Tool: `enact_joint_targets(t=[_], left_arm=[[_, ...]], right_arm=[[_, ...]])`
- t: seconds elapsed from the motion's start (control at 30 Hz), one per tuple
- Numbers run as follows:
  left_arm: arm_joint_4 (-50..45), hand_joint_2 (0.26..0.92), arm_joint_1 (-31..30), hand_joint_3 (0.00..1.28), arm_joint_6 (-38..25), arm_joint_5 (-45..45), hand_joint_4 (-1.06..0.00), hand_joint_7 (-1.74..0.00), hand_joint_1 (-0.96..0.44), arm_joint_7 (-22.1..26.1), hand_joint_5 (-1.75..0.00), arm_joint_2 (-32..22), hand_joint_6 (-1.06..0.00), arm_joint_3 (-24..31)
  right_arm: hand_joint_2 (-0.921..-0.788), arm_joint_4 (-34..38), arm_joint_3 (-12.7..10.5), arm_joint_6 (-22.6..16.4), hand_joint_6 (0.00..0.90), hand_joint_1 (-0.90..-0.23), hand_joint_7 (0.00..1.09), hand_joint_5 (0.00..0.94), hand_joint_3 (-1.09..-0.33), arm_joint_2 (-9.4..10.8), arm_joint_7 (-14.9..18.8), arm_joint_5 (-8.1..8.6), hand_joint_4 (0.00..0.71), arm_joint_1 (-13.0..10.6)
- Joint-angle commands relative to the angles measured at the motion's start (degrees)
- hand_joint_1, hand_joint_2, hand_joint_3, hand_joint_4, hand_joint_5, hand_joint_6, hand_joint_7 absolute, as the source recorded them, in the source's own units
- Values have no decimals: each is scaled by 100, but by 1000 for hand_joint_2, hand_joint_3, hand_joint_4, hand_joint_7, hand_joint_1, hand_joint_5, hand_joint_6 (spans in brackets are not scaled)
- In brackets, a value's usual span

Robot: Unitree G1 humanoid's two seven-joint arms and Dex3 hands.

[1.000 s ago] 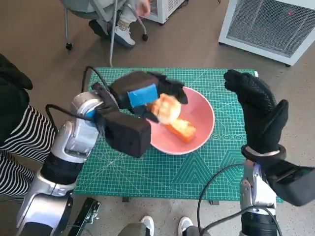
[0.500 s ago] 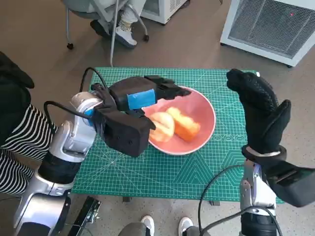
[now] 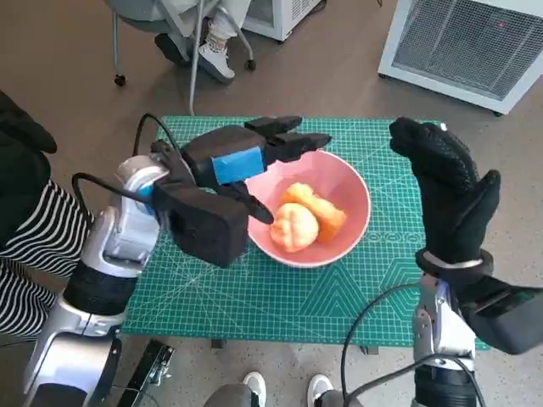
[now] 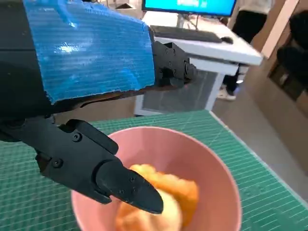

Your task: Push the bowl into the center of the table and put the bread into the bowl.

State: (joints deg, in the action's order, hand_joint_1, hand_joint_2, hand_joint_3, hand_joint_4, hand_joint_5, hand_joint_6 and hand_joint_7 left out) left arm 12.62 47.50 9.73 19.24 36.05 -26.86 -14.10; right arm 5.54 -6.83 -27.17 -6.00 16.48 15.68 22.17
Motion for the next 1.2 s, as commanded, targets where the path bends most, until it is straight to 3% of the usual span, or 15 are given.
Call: enact_joint_targets(t=[0.03,0.17,0.3,0.47,0.67,0.87,1.03,1.2], left_arm=[[355,877,52,18,621,-779,1,-2,-708,-121,1,122,-117,469],[997,907,-44,41,1319,-1854,-1,-8,-724,-266,0,657,-130,1044],[1252,918,-203,182,1594,-2921,-34,-31,-757,-381,-13,1374,-177,1547],[1134,921,-455,361,1673,-3520,-64,-46,-770,-637,-24,1959,-196,1801],[1088,921,-791,531,1733,-3852,-77,-48,-771,-865,-30,2352,-158,1995],[1253,921,-976,528,1876,-4070,-92,-57,-750,-689,-35,2520,-134,2117],[1399,921,-1021,479,2000,-4138,-95,-77,-739,-570,-34,2606,-130,2163],[1671,921,-1011,451,2229,-4175,-101,-297,-743,-414,-17,2671,-23,2241]], right_arm=[[-921,-18,-46,174,96,-699,408,1,-737,-43,-48,15,153,99],[-921,-115,-81,288,95,-699,409,0,-738,-111,-80,15,152,236],[-921,-162,-123,356,95,-696,410,1,-739,-166,-117,-9,153,389],[-921,-129,-156,336,95,-690,410,1,-739,-187,-134,-86,154,535],[-921,156,-139,29,94,-672,410,0,-740,-193,-147,-290,153,669],[-921,621,-167,-342,84,-672,405,1,-742,-222,-111,-408,155,794],[-921,985,-184,-572,91,-675,405,7,-728,-259,-76,-405,168,889],[-921,1261,-170,-707,96,-674,404,9,-720,-282,-37,-415,175,942]])
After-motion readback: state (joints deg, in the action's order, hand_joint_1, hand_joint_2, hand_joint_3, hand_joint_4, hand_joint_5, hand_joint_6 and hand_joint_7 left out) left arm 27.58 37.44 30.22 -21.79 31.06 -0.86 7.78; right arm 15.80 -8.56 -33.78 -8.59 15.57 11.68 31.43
